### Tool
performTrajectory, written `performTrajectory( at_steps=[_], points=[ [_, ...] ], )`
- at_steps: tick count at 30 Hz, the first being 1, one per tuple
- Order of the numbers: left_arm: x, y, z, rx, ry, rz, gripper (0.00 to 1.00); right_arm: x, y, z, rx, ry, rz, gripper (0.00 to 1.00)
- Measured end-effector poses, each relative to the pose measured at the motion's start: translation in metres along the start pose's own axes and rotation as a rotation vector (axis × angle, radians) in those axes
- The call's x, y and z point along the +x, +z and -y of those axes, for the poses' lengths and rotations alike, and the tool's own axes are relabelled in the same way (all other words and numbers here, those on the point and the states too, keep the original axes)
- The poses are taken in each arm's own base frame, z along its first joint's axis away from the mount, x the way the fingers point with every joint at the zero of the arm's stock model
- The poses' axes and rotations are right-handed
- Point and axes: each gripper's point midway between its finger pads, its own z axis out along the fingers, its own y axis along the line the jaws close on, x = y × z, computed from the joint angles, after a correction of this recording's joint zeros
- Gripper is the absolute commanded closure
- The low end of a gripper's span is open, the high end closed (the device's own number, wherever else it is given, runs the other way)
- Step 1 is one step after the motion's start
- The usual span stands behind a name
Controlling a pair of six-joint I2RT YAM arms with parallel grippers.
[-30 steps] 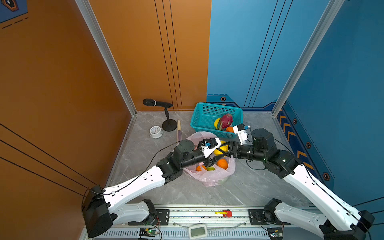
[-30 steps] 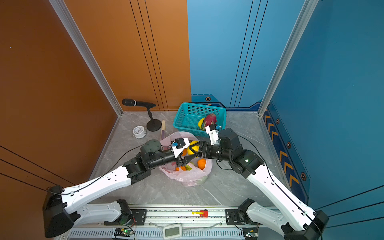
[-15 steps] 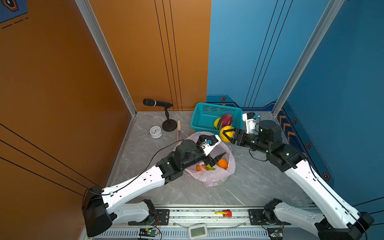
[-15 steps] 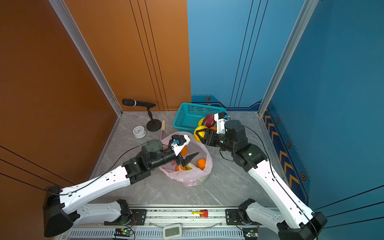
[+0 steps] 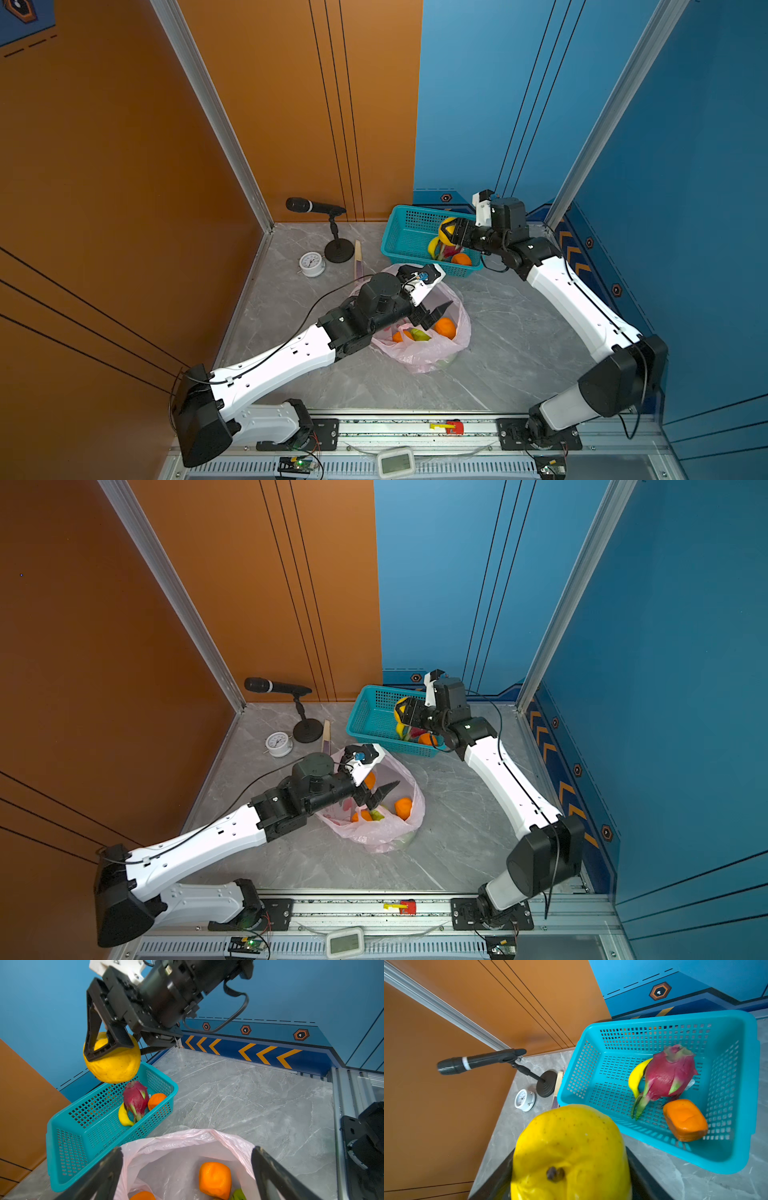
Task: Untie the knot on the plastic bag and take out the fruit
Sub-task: 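Carry the yellow pear over the teal basket with the right gripper, then lower the yellow pear into the teal basket and open the right gripper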
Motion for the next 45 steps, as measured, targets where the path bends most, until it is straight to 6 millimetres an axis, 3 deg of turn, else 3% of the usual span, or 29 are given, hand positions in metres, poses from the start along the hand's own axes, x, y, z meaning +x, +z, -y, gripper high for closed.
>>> performTrajectory(
  at_steps=[15, 22, 28, 35, 45],
  points=[
    [0.006, 0.040, -0.019, -0.029, -0.055, -0.111, 0.02, -0.036, 0.134, 0.074, 0.101, 0.032, -0.026, 0.52],
    [0.006, 0.064, -0.021, -0.030, -0.064, -0.154, 0.02, -0.022, 0.200, 0.110, 0.121, 0.070, -0.060, 0.52],
    [0.009, 0.077, -0.024, -0.045, -0.062, -0.189, 0.02, 0.002, 0.242, 0.134, 0.129, 0.111, -0.095, 0.52],
    [0.022, 0.086, -0.024, -0.044, -0.061, -0.239, 0.02, 0.011, 0.261, 0.130, 0.109, 0.106, -0.093, 0.49],
    [0.027, 0.086, -0.025, -0.054, -0.068, -0.258, 0.02, 0.034, 0.278, 0.120, 0.164, -0.038, -0.119, 0.34]
  ],
)
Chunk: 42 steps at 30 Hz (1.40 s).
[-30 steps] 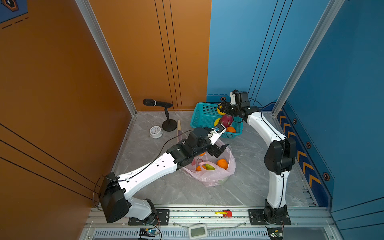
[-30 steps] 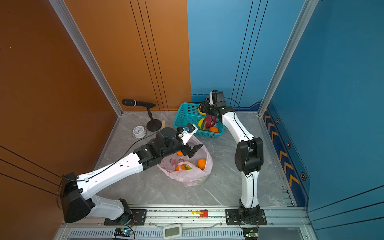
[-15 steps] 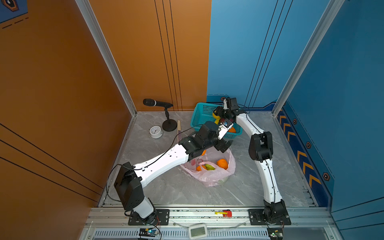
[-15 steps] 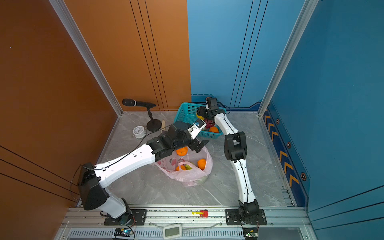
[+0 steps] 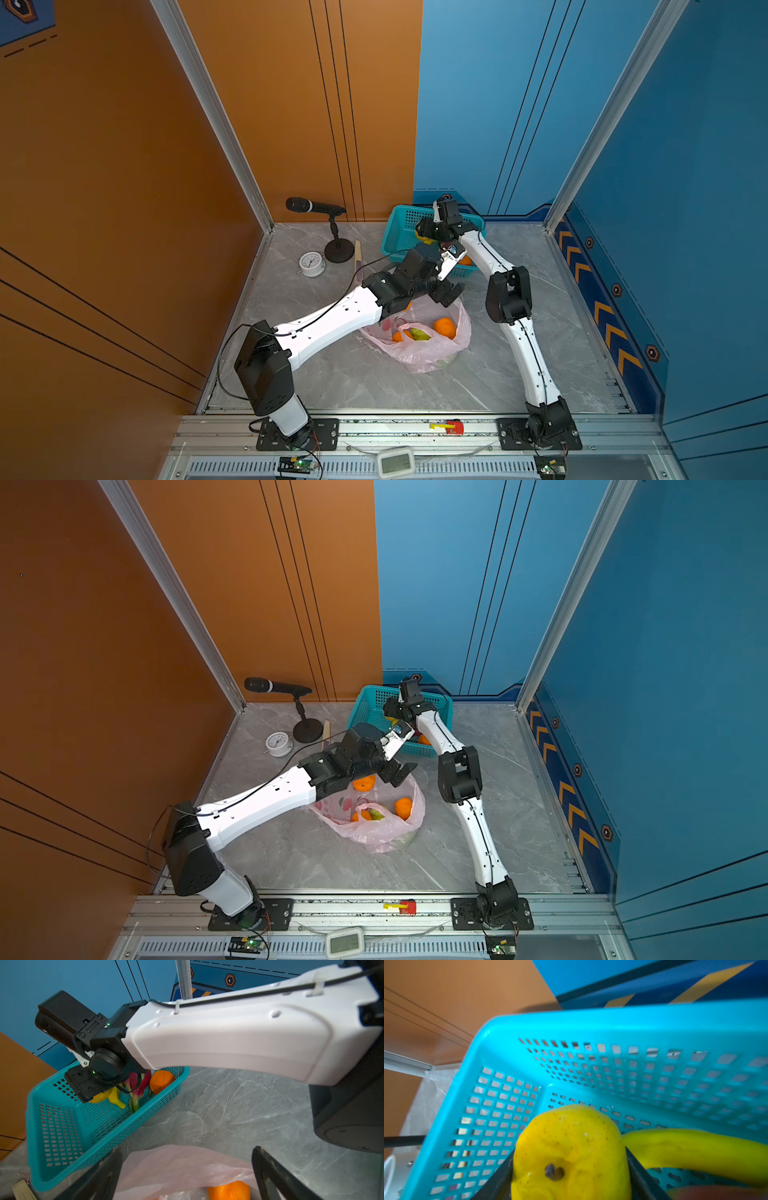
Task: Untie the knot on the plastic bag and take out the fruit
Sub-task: 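Lower the yellow pear into the teal basket and open the right gripper, then bring the right gripper back to the bag while the left gripper holds the bag rim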
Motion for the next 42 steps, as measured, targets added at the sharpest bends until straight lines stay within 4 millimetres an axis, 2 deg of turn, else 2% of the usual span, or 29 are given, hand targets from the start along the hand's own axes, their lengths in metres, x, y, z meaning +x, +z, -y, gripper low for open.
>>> performTrajectory(
  at_steps=[4, 9, 12, 15, 18, 22, 26, 27, 30, 33, 36, 42],
  points=[
    [0.004, -0.003, -0.001, -0.008, -0.010, -0.005, 0.02, 0.008, 0.002, -0.002, 0.018, -0.042, -0.019, 0.24],
    [0.009, -0.016, -0.005, -0.026, -0.027, -0.004, 0.02, 0.013, 0.000, 0.000, 0.030, -0.070, -0.039, 0.16],
    [0.006, -0.027, -0.008, -0.044, -0.047, 0.015, 0.02, 0.012, -0.008, -0.002, 0.037, -0.073, -0.057, 0.13],
    [0.005, -0.039, -0.012, -0.059, -0.077, 0.040, 0.01, 0.003, -0.027, -0.008, 0.036, -0.072, -0.058, 0.10],
    [0.003, -0.048, -0.014, -0.070, -0.114, 0.055, 0.02, -0.013, -0.059, -0.019, 0.025, -0.074, -0.043, 0.09],
    [0.006, -0.059, -0.016, -0.076, -0.169, 0.062, 0.07, -0.036, -0.117, -0.040, -0.007, -0.079, -0.002, 0.08],
    [0.017, -0.067, -0.018, -0.090, -0.226, 0.044, 0.13, -0.040, -0.183, -0.052, -0.022, -0.090, 0.032, 0.08],
    [0.022, -0.068, -0.018, -0.093, -0.242, 0.034, 0.17, -0.039, -0.200, -0.054, -0.025, -0.092, 0.043, 0.08],
    [0.036, -0.068, -0.019, -0.106, -0.279, -0.001, 0.23, -0.031, -0.244, -0.056, -0.039, -0.097, 0.075, 0.08],
    [0.056, -0.067, -0.019, -0.122, -0.315, -0.051, 0.31, -0.014, -0.287, -0.056, -0.050, -0.102, 0.106, 0.08],
    [0.074, -0.066, -0.018, -0.131, -0.337, -0.099, 0.36, 0.005, -0.314, -0.054, -0.049, -0.110, 0.125, 0.07],
    [0.101, -0.067, -0.015, -0.137, -0.371, -0.167, 0.45, 0.053, -0.349, -0.062, -0.065, -0.150, 0.121, 0.06]
  ],
)
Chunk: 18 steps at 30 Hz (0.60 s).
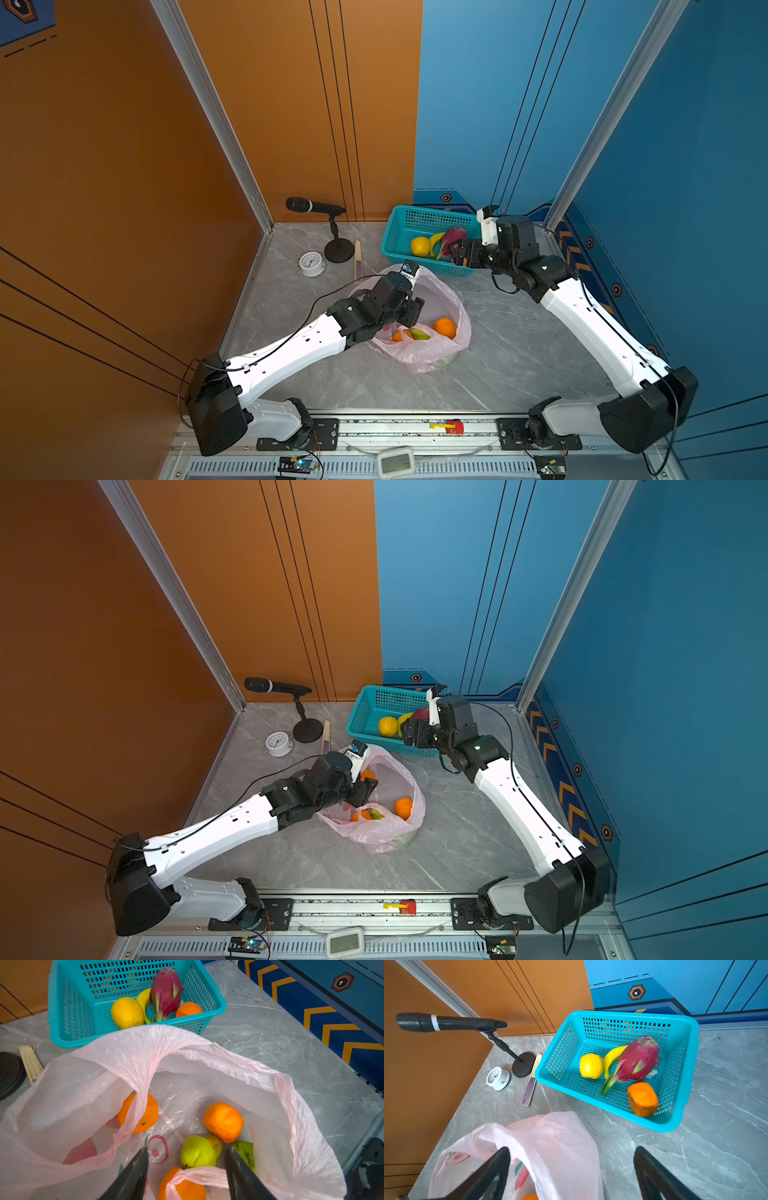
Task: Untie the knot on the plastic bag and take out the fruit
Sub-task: 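Bring the right gripper back to the bag while the left gripper holds the bag rim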
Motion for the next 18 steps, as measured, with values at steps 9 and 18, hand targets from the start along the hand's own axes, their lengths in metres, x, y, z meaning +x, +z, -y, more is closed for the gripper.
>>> performTrajectory(
  at_steps=[9, 18],
  points=[
    [0.075, -0.001, -0.004, 0.015, -0.036, -0.122, 0.56, 0.080, -0.027, -0.034, -0.068, -0.060, -0.076, 0.07],
    [0.158, 0.005, 0.011, 0.051, -0.020, -0.219, 0.52, 0.186, -0.021, -0.032, -0.048, -0.123, -0.258, 0.06]
  ],
)
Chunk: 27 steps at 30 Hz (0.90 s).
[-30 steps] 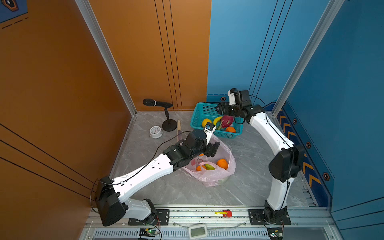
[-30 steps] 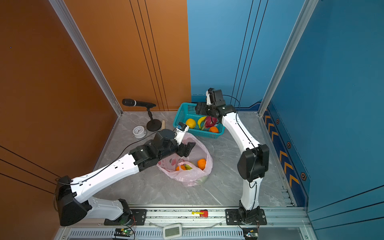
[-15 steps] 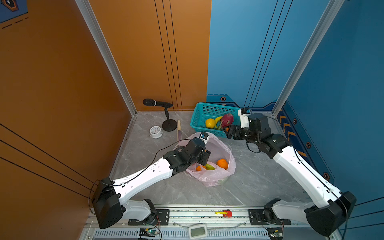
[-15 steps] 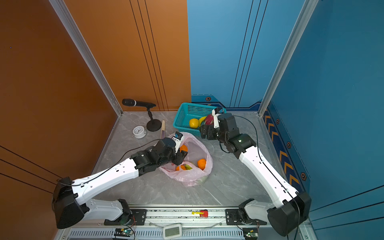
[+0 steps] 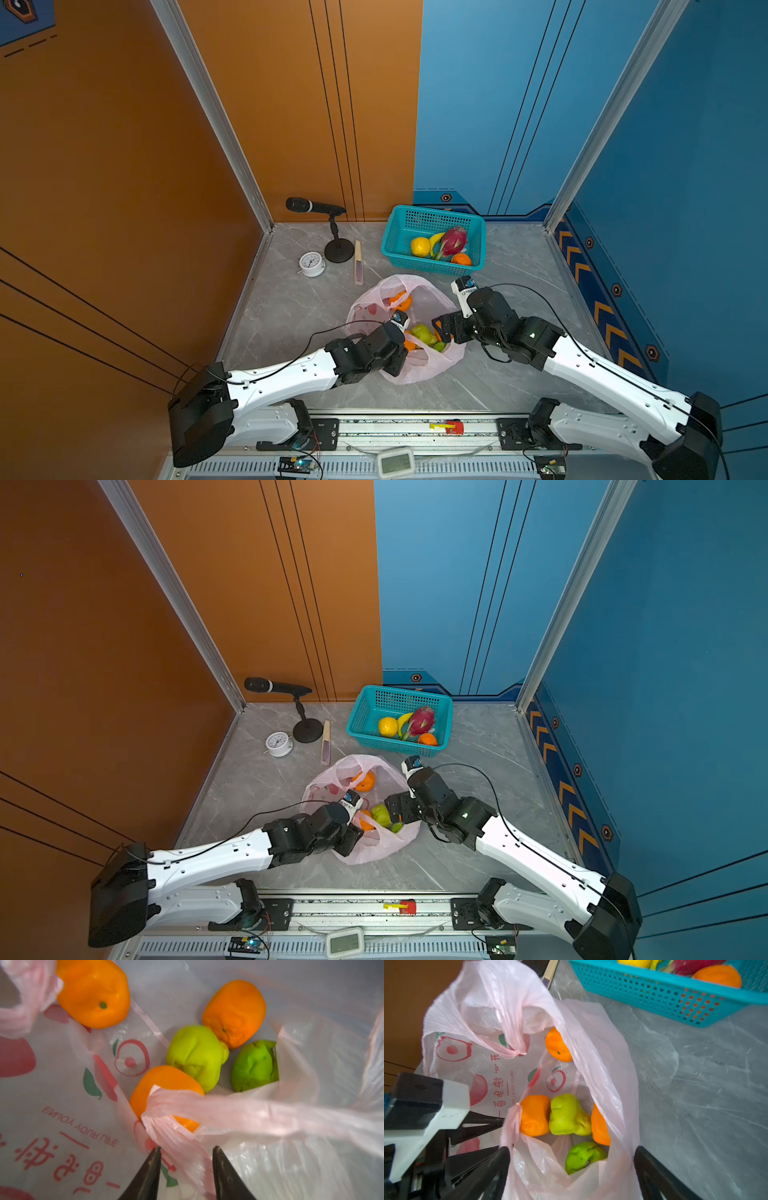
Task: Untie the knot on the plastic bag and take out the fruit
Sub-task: 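Bring the right gripper back to the bag while the left gripper holds the bag rim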
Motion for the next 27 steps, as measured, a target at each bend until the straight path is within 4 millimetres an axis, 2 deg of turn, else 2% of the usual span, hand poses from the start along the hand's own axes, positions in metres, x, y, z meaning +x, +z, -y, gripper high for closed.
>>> performTrajectory(
  at_steps=[3, 5, 9, 11, 16, 18, 21, 24, 27],
  points=[
    [0.012, 0.005, 0.003, 0.003, 0.004, -0.007, 0.47, 0.022, 0.003, 0.004, 0.016, -0.010, -0.034, 0.08],
    [0.011, 0.005, 0.003, -0.001, 0.001, 0.005, 0.40, 0.033, 0.005, 0.007, 0.026, -0.014, -0.049, 0.09],
    [0.000, 0.000, 0.001, -0.013, 0.006, 0.051, 0.32, 0.045, 0.009, 0.012, 0.049, -0.027, -0.068, 0.11],
    [-0.009, -0.008, 0.003, -0.007, 0.015, 0.083, 0.27, 0.051, 0.011, 0.015, 0.061, -0.035, -0.080, 0.13],
    [-0.045, -0.040, 0.009, 0.033, 0.022, 0.210, 0.20, 0.069, 0.020, 0.017, 0.088, -0.069, -0.127, 0.15],
    [-0.057, -0.051, 0.009, 0.042, 0.019, 0.250, 0.20, 0.077, 0.023, 0.017, 0.098, -0.088, -0.145, 0.15],
    [-0.072, -0.058, 0.003, 0.034, -0.002, 0.278, 0.29, 0.083, 0.025, 0.016, 0.105, -0.104, -0.158, 0.14],
    [-0.087, -0.055, -0.009, 0.004, -0.044, 0.268, 0.36, 0.082, 0.025, 0.016, 0.110, -0.105, -0.153, 0.14],
    [-0.103, -0.043, -0.017, -0.020, -0.084, 0.238, 0.42, 0.081, 0.025, 0.019, 0.124, -0.100, -0.144, 0.12]
  ],
)
